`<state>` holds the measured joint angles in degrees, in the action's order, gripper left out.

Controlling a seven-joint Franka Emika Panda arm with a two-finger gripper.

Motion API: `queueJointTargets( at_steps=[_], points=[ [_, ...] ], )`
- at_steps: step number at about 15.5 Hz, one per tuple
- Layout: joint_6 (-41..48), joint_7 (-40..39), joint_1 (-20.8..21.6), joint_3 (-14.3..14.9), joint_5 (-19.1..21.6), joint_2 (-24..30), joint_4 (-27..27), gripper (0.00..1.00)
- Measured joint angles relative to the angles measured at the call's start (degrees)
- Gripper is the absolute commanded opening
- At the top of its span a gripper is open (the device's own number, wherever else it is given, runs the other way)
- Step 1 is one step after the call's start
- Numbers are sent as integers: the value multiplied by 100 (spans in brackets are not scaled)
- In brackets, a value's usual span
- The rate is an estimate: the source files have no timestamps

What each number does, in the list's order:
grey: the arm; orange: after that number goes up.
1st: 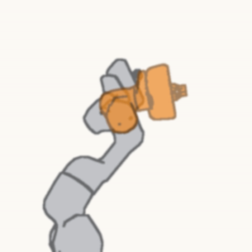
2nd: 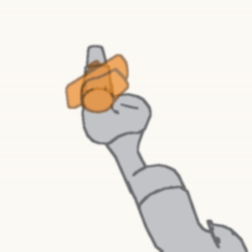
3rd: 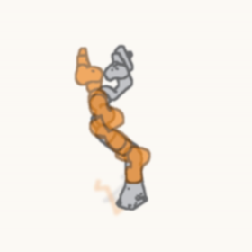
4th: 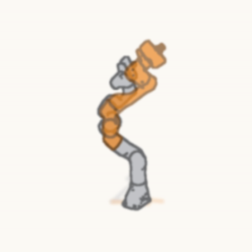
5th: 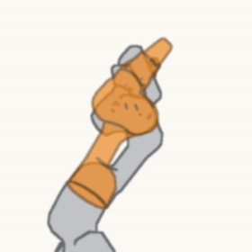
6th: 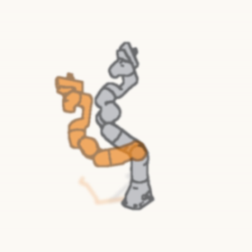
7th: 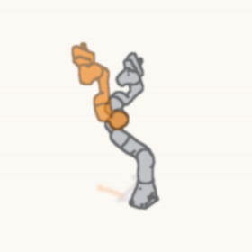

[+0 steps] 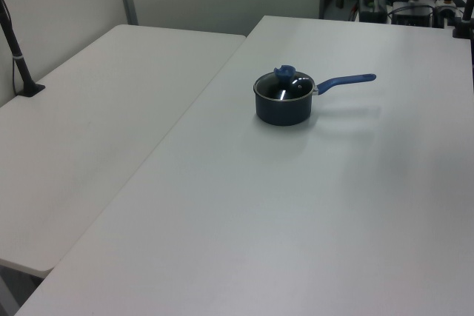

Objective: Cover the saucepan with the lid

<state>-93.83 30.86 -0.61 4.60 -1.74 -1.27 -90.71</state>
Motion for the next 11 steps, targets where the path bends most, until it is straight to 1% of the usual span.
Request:
queueJointTargets(
  at_steps=[1,3,7,9,11],
  points=[
    [0,-301,130,79,-69,75,-94,100],
    [0,-911,224,164,-113,166,-179,100],
    [-32,-2555,202,251,-140,193,-181,100],
    [-118,-3013,181,265,-140,191,-181,100],
    [-151,-3155,169,266,-140,184,-181,100]
  ],
)
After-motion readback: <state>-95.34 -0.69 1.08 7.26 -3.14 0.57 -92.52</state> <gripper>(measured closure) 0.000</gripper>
